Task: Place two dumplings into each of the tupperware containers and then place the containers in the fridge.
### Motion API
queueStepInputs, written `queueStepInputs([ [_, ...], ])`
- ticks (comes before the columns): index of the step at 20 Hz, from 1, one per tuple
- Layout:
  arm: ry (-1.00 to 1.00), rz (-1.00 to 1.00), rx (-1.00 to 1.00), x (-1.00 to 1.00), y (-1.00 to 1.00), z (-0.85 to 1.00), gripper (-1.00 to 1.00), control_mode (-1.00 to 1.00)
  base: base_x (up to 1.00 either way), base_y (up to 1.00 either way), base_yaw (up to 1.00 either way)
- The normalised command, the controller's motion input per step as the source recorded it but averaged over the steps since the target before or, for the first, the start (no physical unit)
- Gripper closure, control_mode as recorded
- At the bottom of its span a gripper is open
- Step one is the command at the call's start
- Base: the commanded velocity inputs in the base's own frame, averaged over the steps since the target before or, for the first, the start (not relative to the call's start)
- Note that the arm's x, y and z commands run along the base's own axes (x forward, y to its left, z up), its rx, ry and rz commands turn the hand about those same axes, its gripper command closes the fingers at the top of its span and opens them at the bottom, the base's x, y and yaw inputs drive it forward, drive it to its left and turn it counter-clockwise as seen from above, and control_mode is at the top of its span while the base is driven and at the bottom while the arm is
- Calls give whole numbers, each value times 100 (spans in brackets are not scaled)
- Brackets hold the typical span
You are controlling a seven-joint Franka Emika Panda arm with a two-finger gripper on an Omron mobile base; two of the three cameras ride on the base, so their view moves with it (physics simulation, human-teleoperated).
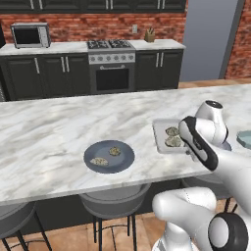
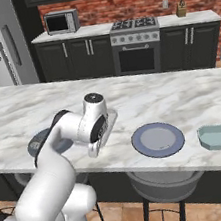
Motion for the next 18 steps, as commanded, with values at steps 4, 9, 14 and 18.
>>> queueStepInputs([
  [4,3,18,-25,-58,2,36,100,-100,0,0,0],
  [9,6,8,-7,-40,-2,73,100,-100,0,0,0],
  [14,1,2,0,-48,0,68,100,-100,0,0,0],
  [18,3,0,4,-41,-3,79,100,-100,0,0,0],
])
